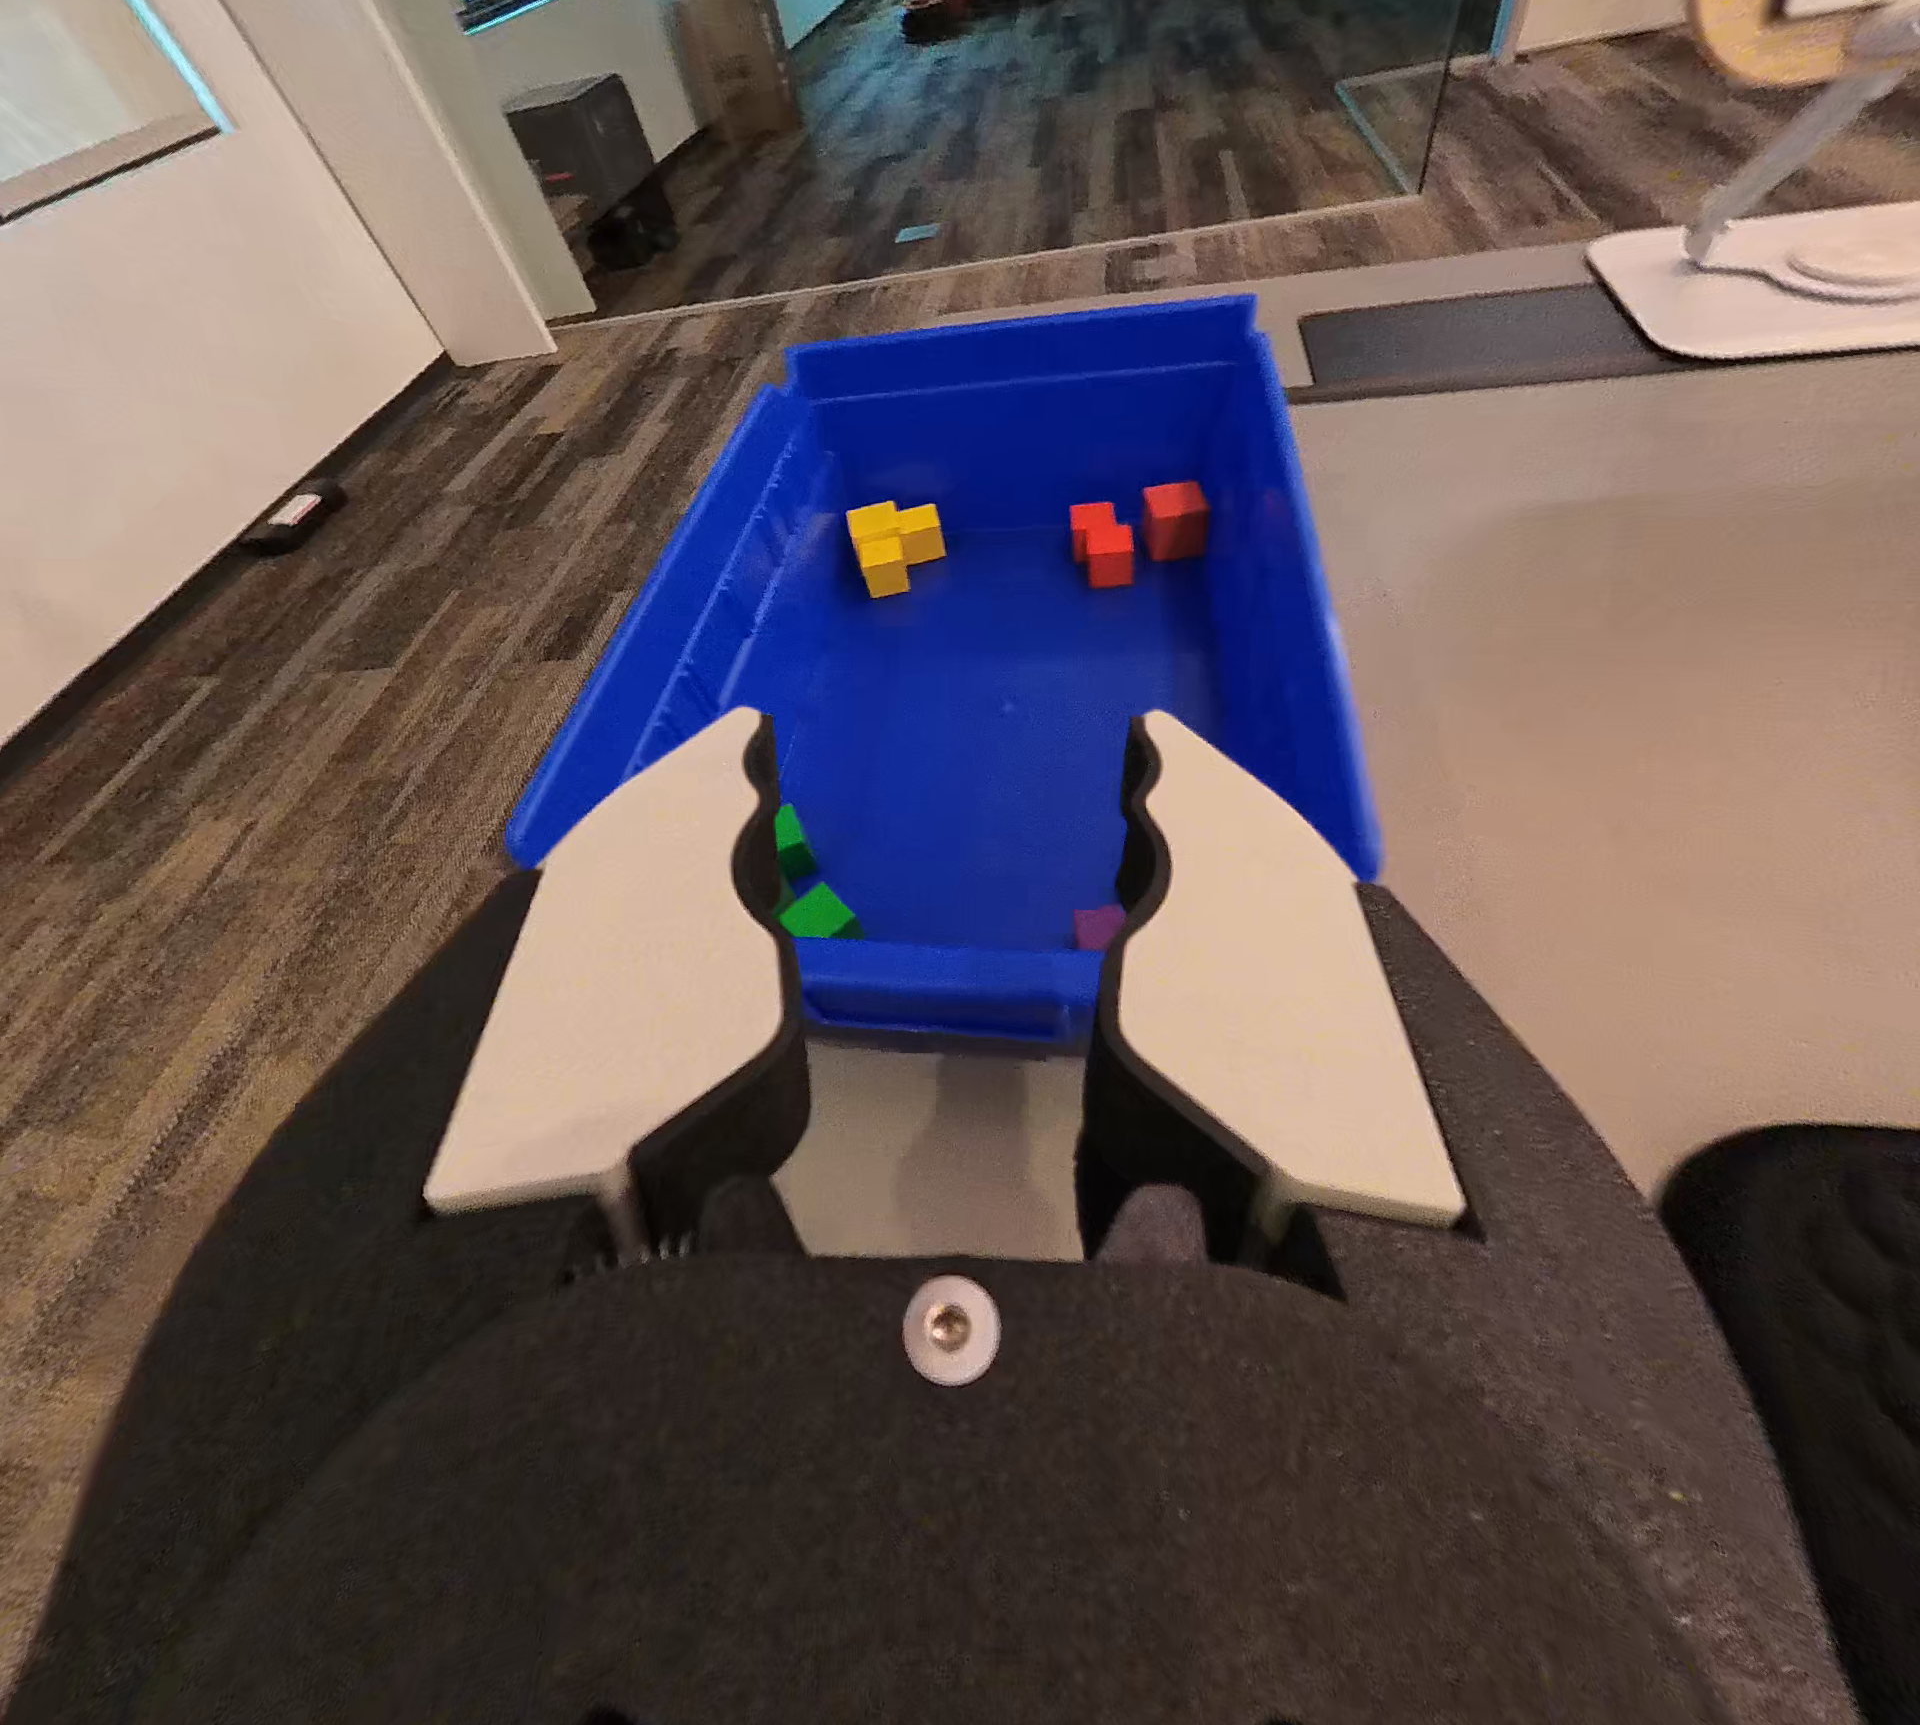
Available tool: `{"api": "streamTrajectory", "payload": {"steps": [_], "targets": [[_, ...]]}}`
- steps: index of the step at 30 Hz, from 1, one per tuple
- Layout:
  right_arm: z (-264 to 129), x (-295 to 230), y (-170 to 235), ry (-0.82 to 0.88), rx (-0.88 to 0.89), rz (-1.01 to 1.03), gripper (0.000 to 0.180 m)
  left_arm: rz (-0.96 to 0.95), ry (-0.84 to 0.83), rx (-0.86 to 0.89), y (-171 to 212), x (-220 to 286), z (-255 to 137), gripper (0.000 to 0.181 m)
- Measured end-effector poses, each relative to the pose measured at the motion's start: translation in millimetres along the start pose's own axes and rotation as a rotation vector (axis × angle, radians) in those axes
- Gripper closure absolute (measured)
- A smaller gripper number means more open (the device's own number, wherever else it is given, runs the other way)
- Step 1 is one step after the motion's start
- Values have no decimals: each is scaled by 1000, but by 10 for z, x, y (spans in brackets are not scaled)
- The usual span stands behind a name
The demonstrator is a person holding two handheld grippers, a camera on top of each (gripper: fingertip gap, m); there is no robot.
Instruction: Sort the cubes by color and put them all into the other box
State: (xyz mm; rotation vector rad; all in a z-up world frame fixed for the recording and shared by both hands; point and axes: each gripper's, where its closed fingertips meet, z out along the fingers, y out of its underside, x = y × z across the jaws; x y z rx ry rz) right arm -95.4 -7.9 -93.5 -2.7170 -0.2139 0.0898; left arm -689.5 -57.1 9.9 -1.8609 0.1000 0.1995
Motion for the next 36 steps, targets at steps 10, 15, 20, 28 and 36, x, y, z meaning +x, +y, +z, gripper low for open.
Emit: {"api": "streamTrajectory", "payload": {"steps": [10,15,20,28,36], "targets": [[91,456,-48,-68,-64,13,174,150,7,32,-69,358,-312,123],[63,794,-3,-34,-70,6,174,153,2,49,-122,384,-435,126],[19,1192,77,-21,-66,34,175,169,-6,47,-128,440,-498,127],[-93,1870,298,6,-58,110,175,195,-22,37,-152,526,-500,128],[-204,2482,520,37,-47,182,175,200,-24,41,-244,633,-495,129]]}}
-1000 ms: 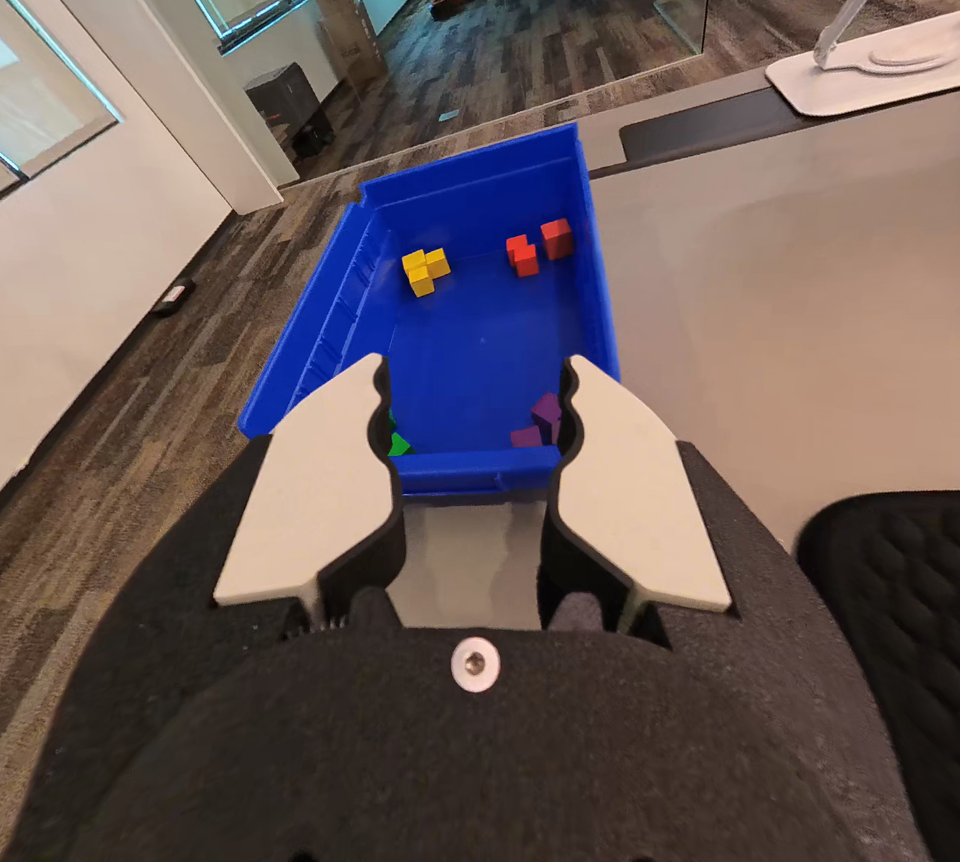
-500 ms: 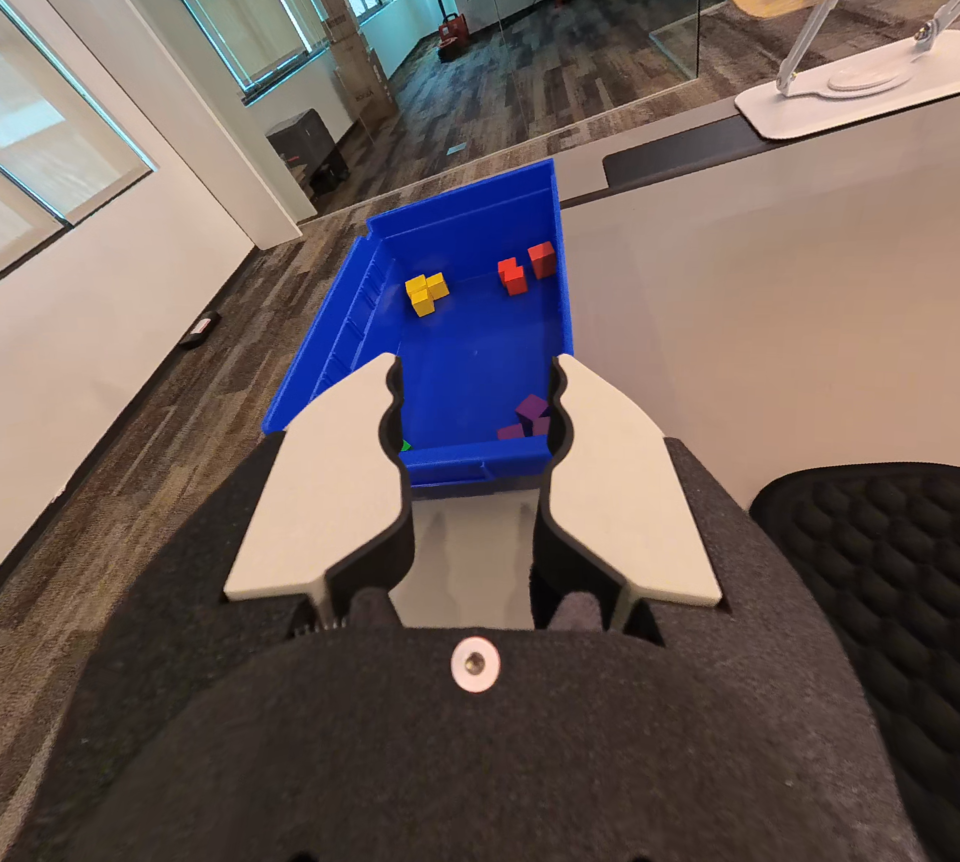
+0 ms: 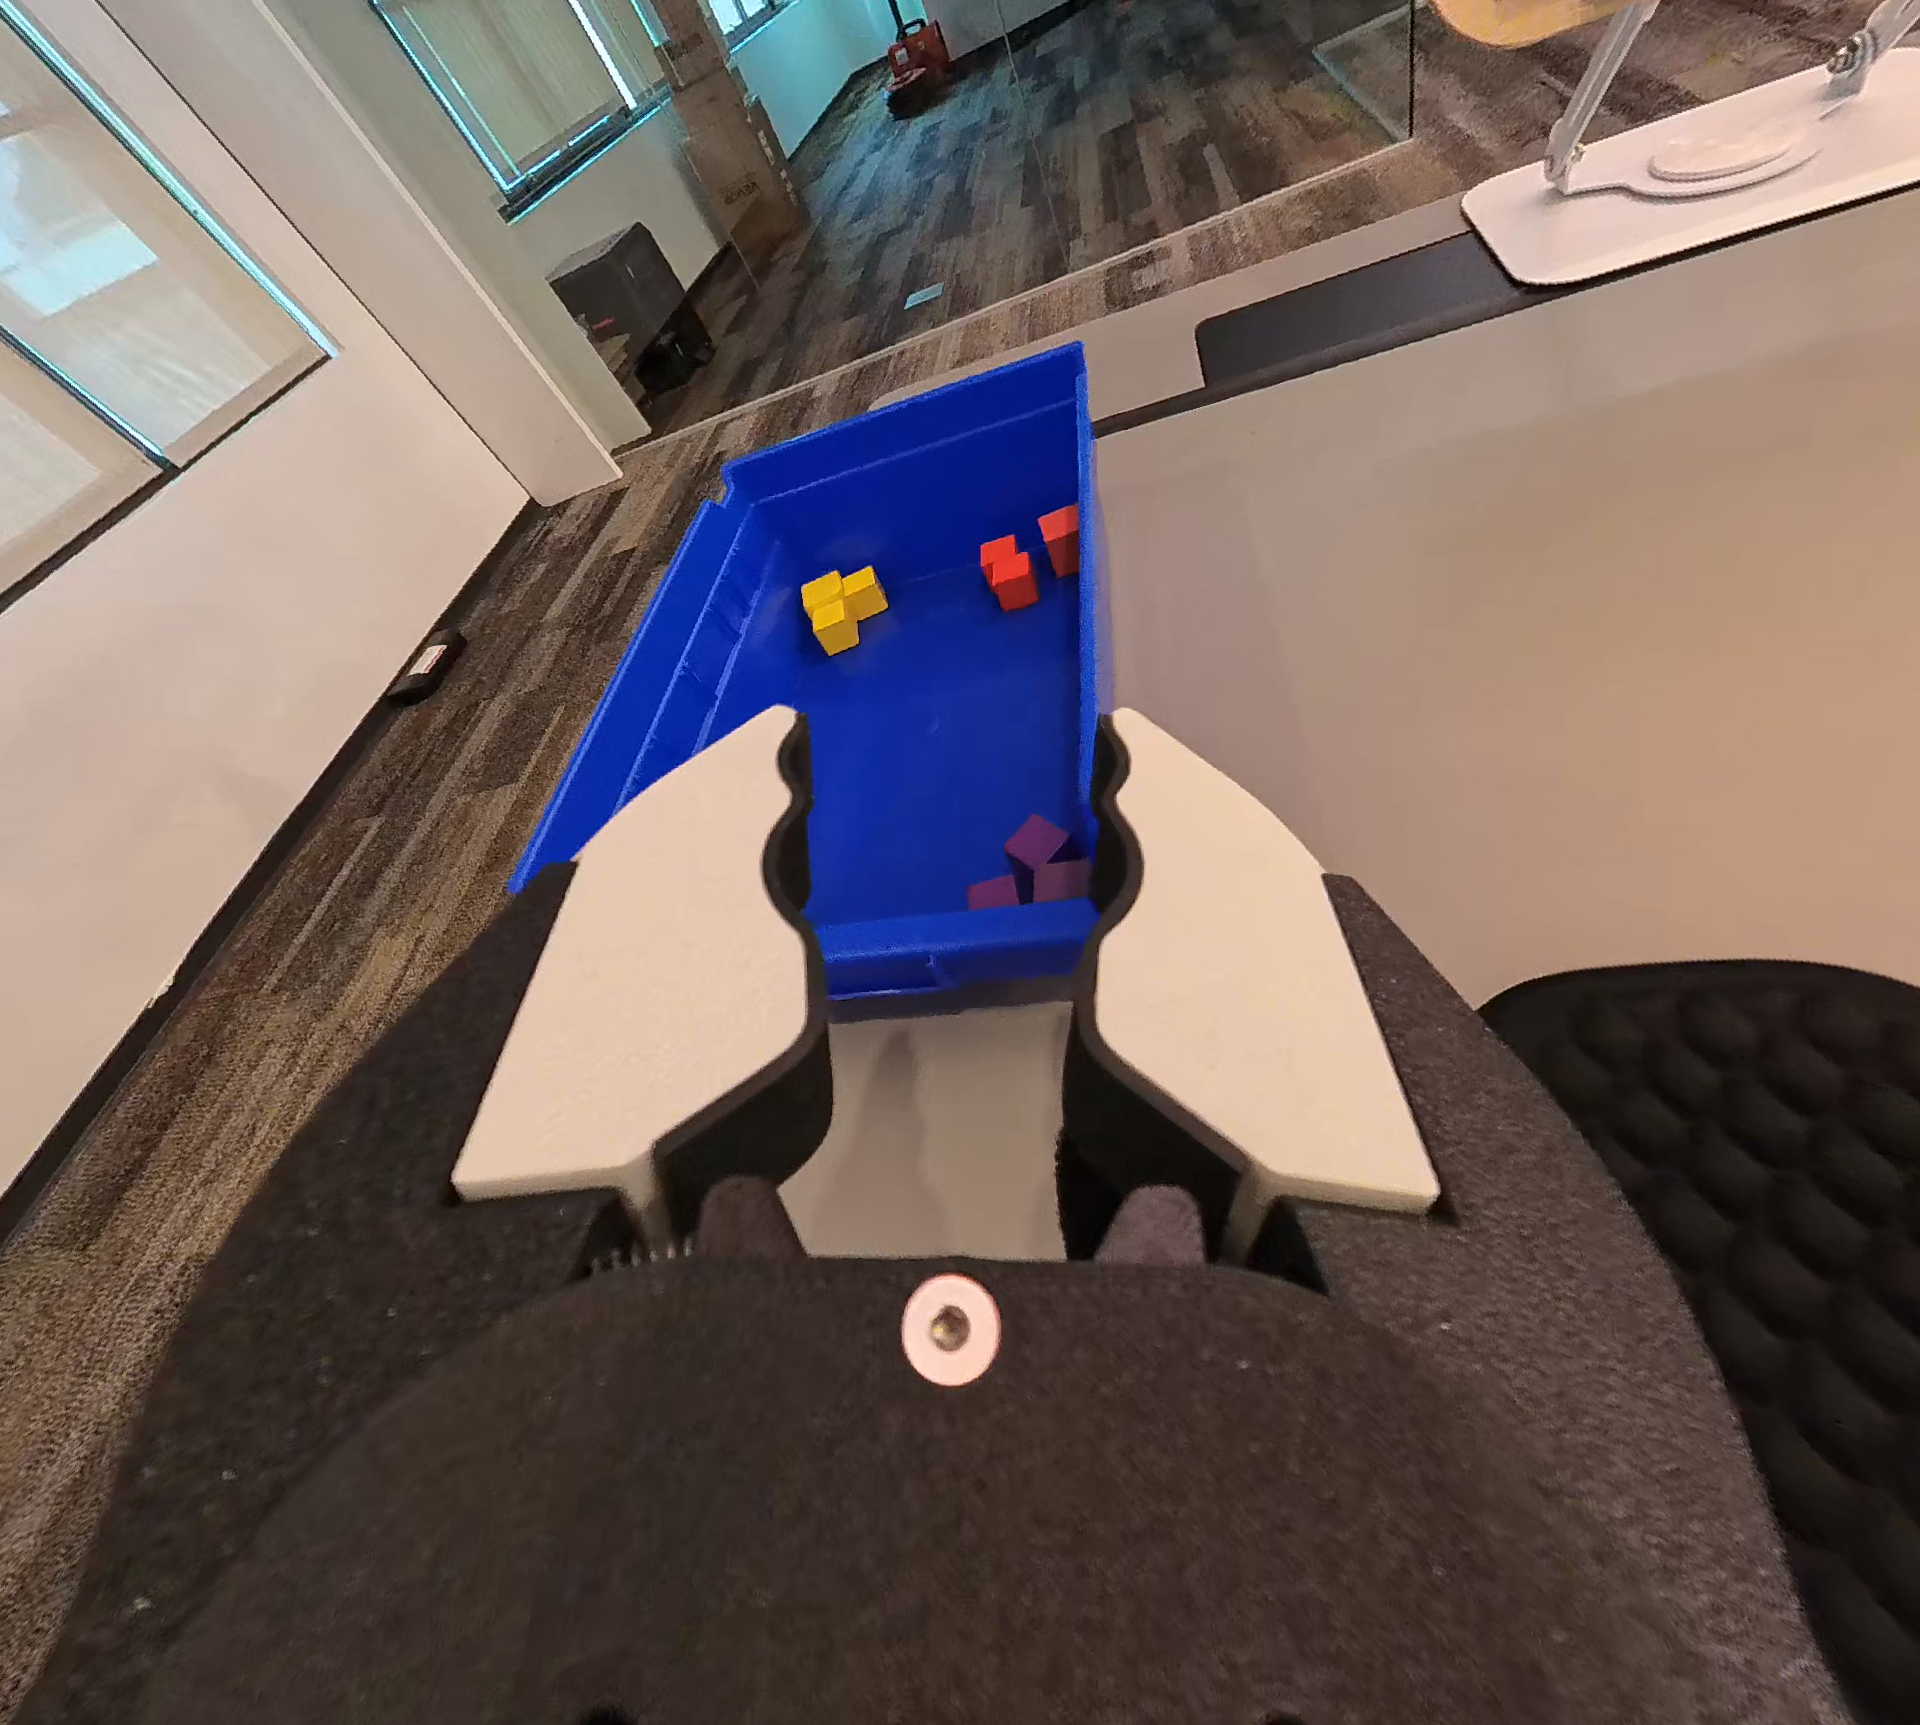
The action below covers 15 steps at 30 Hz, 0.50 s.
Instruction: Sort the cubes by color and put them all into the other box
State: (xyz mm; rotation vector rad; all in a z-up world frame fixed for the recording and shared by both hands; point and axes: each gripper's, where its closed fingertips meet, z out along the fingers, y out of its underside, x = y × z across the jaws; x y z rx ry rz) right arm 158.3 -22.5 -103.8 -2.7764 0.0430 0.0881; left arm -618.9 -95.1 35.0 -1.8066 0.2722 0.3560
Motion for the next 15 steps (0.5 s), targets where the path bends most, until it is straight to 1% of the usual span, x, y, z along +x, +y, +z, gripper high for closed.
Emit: {"api": "streamTrajectory", "payload": {"steps": [8,15], "targets": [[-60,510,73,15,-6,44,175,43,-8,-14,-78,142,-5,130],[-104,842,133,15,-7,65,175,64,-16,-17,-169,255,5,132]]}}
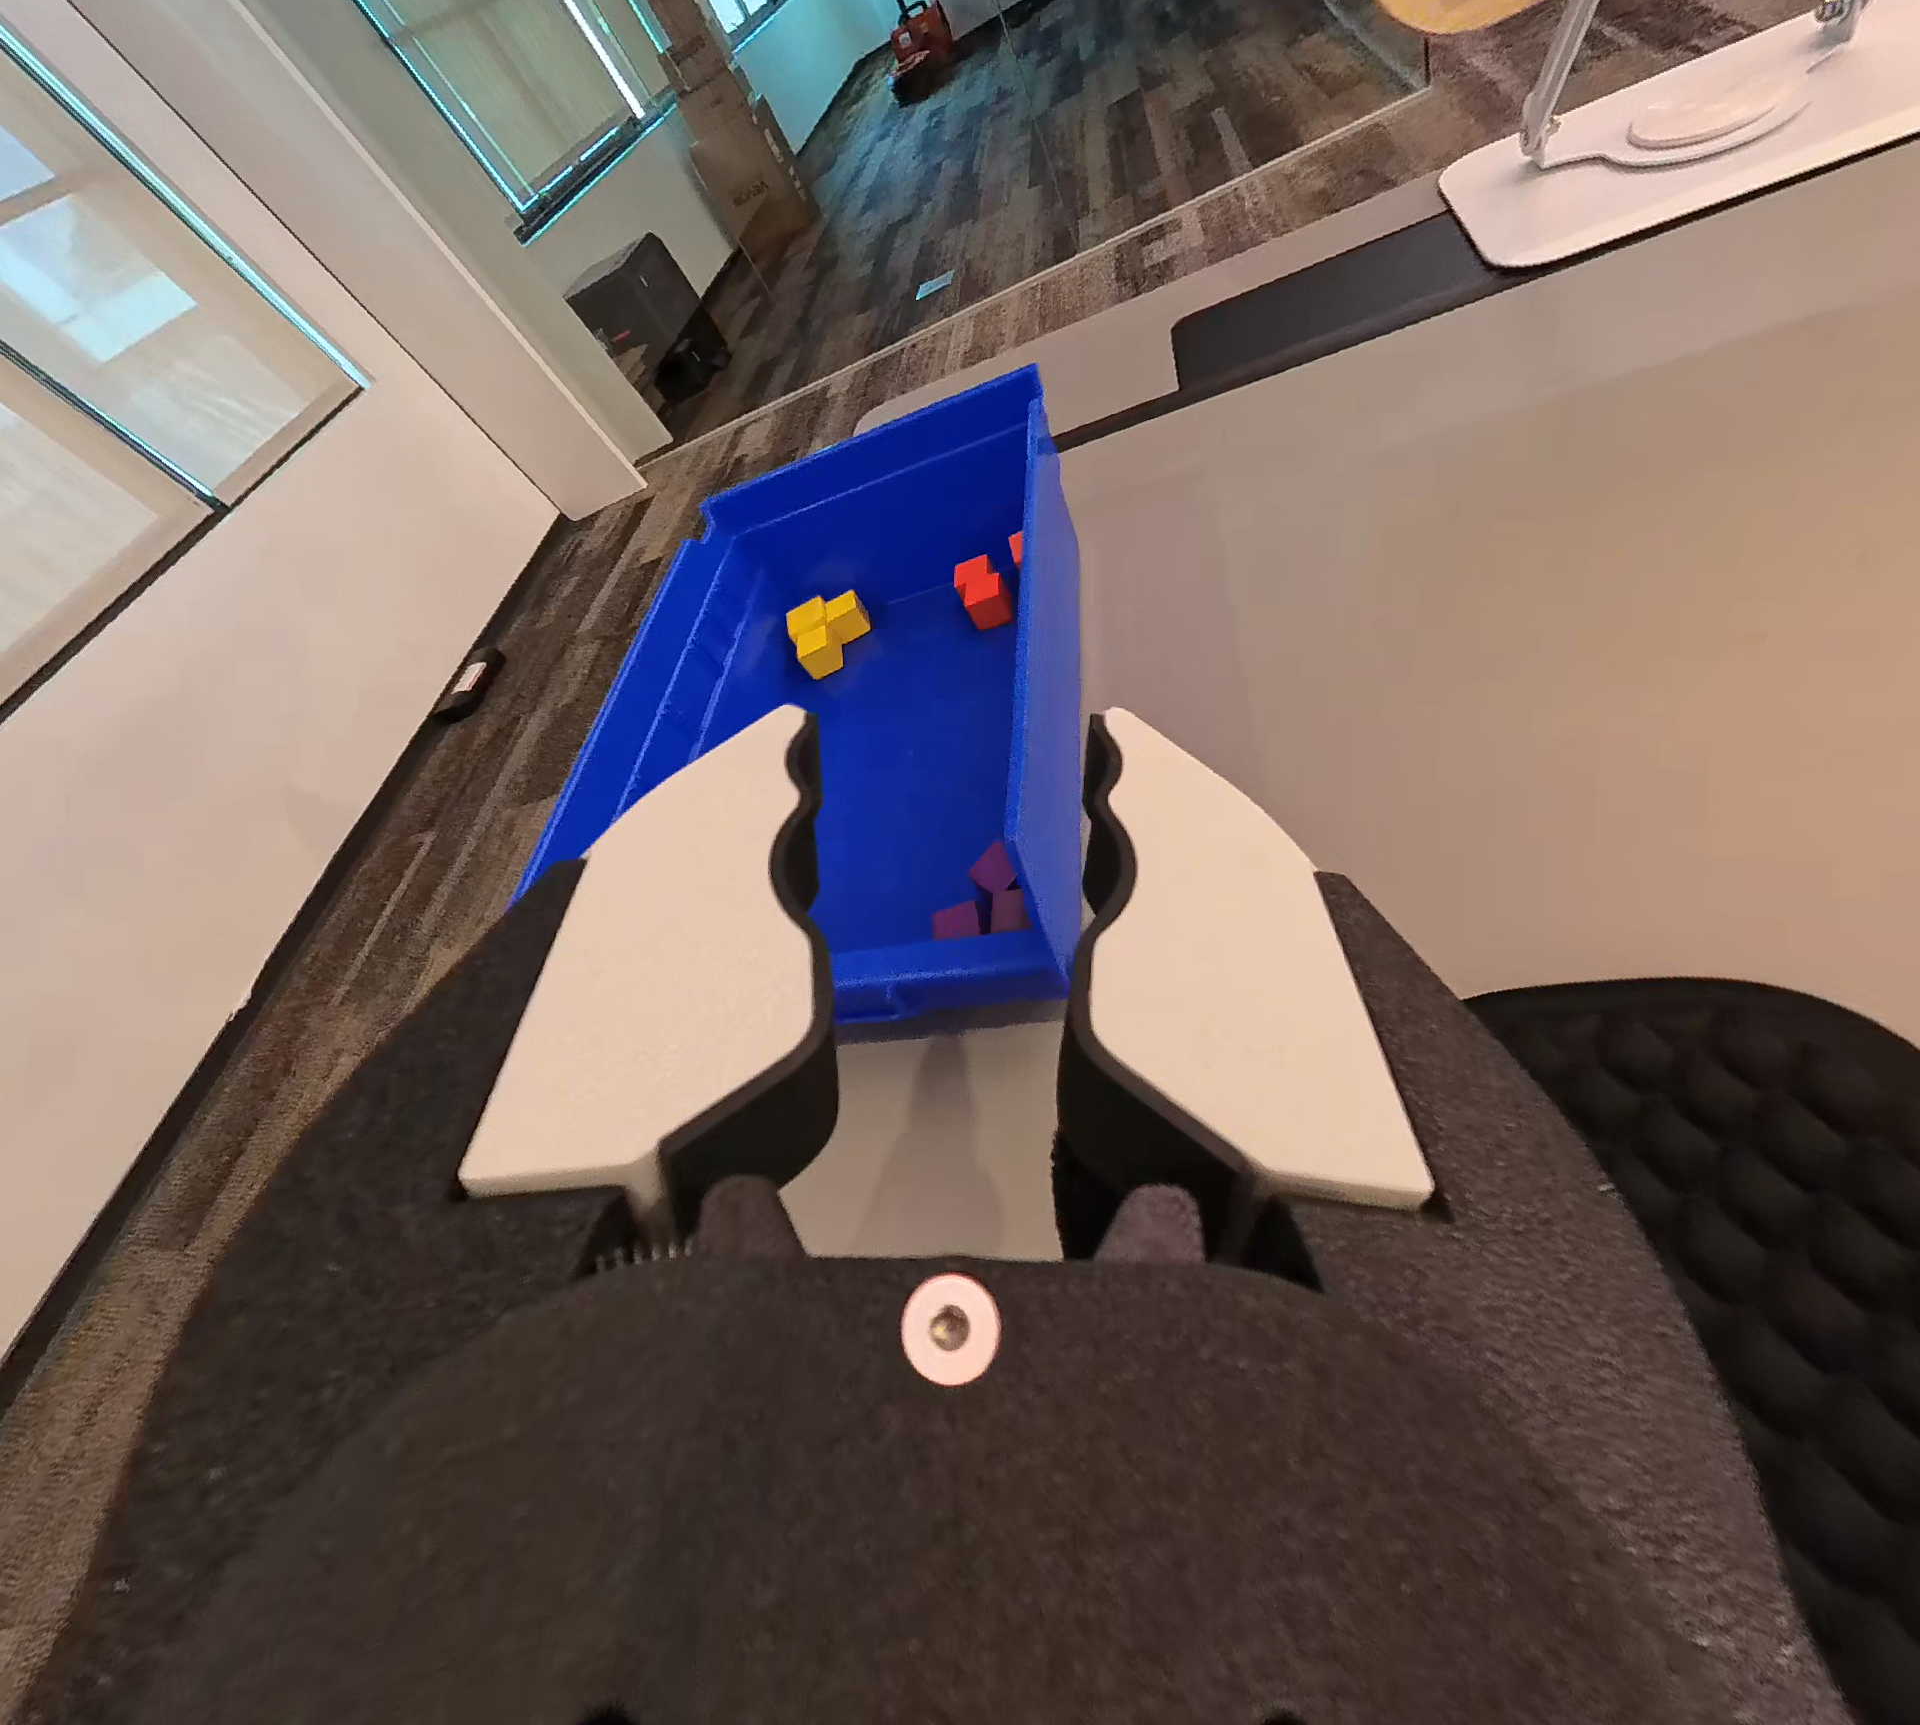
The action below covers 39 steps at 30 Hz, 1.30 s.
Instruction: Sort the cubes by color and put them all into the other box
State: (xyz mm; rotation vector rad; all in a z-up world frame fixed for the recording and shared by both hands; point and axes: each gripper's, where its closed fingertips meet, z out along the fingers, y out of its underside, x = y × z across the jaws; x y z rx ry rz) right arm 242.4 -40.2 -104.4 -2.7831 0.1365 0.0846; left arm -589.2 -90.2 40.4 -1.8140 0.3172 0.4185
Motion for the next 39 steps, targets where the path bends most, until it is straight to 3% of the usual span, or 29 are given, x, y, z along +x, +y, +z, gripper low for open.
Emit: {"api": "streamTrajectory", "payload": {"steps": [19,39], "targets": [[-57,669,21,-50,-12,14,175,57,47,19,-258,407,90,133],[-25,1111,-145,-89,-37,70,175,94,61,-8,-223,624,53,134]]}}
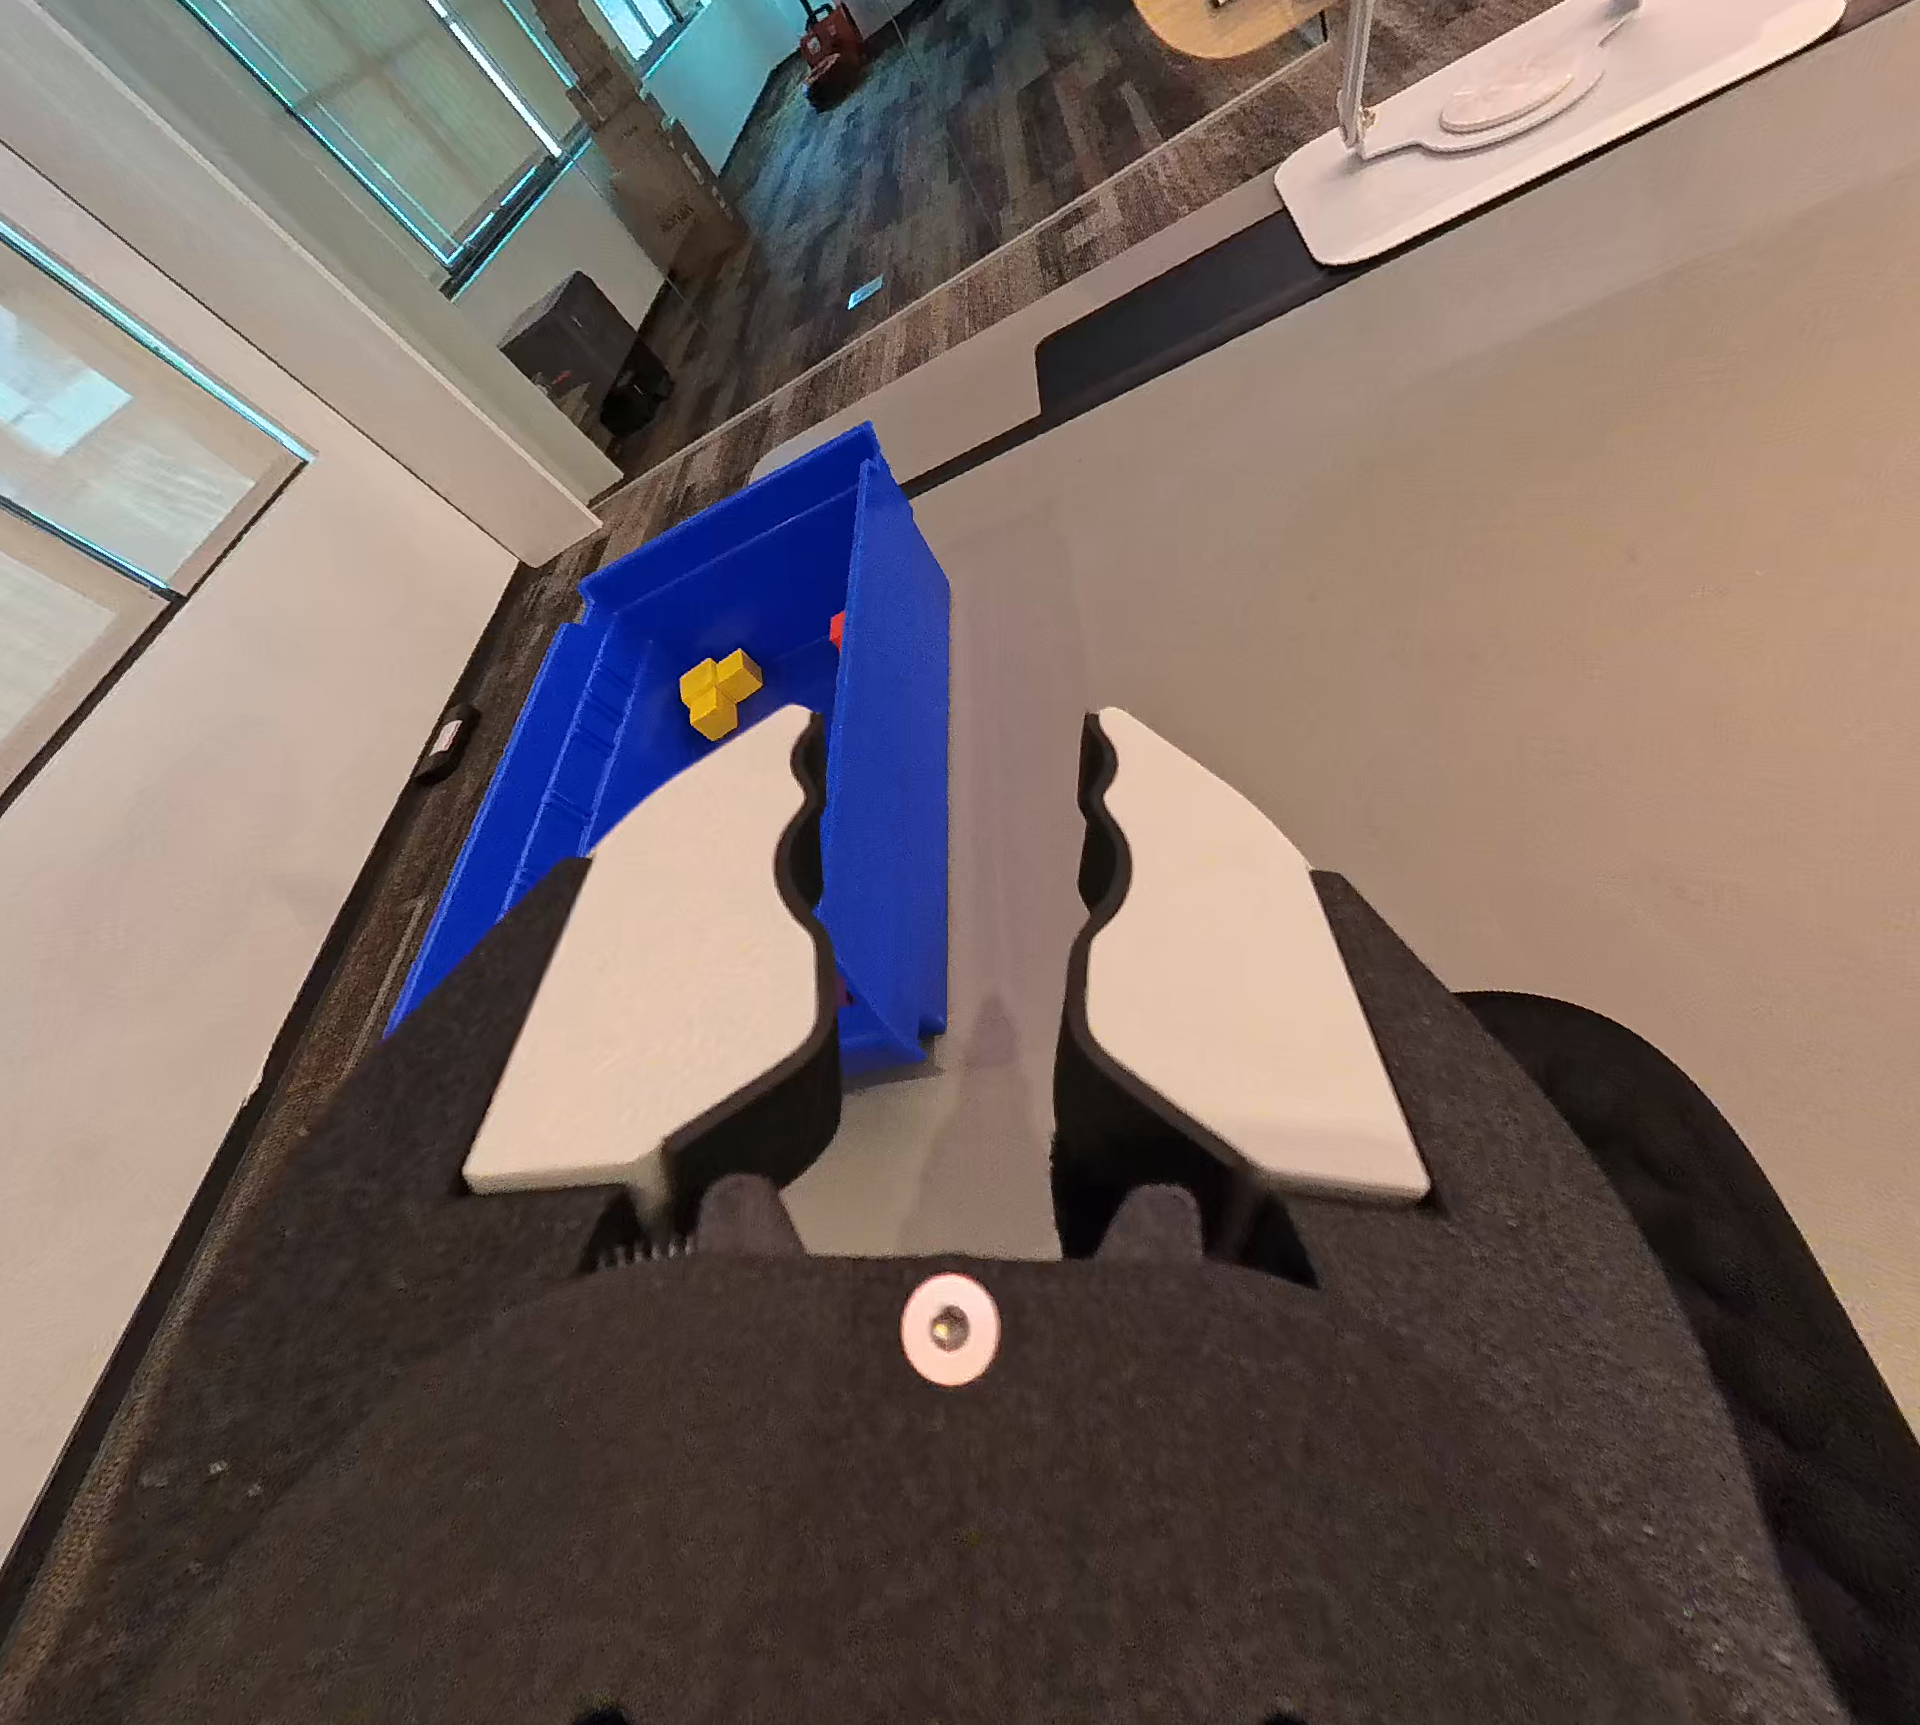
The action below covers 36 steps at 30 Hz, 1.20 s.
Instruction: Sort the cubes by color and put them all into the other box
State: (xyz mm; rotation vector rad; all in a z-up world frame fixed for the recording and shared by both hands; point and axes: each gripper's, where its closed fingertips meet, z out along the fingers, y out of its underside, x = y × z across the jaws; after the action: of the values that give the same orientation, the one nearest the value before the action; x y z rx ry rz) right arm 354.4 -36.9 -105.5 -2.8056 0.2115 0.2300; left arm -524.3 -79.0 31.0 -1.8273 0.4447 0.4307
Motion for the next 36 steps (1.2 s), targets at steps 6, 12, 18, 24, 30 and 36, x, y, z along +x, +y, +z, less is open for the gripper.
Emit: {"api": "streamTrajectory", "payload": {"steps": [6,12,18,24,30,36], "targets": [[-30,83,48,-9,11,23,175,0,-1,-4,29,24,-5,134],[-37,60,85,0,3,-5,175,-5,5,1,27,46,24,134],[-44,18,139,-23,5,-15,175,3,12,7,35,76,17,134],[-43,19,146,-19,-14,-35,175,-12,17,4,66,69,46,134],[-36,24,139,-41,16,-30,175,-15,21,12,69,90,31,135],[-22,27,133,-16,23,-84,175,-43,8,19,74,32,3,135]]}}
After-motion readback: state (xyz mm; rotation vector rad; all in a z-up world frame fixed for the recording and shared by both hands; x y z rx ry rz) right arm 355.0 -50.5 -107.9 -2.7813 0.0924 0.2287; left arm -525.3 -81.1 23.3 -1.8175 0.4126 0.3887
